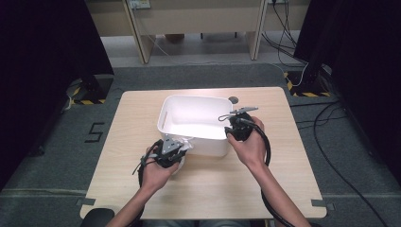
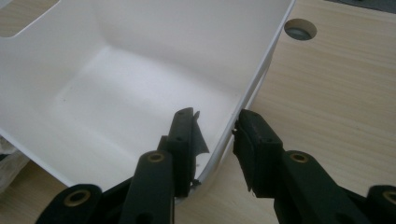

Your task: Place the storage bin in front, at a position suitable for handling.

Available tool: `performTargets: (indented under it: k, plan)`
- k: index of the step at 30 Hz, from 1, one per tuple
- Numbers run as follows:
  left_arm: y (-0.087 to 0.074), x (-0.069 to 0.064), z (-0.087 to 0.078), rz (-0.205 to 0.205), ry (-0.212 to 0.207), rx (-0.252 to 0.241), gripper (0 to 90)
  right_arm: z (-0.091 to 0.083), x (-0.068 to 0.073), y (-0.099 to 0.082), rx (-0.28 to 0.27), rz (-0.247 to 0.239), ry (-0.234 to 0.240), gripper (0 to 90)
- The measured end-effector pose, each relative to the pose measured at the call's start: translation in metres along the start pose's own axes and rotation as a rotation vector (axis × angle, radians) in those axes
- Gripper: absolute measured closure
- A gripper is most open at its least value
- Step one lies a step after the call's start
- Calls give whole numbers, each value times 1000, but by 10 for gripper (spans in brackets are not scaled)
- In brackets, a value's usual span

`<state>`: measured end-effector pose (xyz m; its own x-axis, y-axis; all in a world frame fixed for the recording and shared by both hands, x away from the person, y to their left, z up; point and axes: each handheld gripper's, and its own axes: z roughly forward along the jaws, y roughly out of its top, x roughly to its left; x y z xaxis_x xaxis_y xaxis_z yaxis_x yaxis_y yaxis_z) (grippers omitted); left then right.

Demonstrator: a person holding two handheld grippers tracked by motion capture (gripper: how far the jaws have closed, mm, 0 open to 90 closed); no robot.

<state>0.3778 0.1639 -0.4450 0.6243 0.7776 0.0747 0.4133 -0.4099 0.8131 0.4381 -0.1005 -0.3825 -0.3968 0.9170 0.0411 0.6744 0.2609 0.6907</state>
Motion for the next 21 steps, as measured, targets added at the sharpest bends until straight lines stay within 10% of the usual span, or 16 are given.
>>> performTargets:
  k: [21]
  plan:
    - [9, -2, -8, 11, 8, -31, 795, 0, 0, 0, 1, -4, 1, 682]
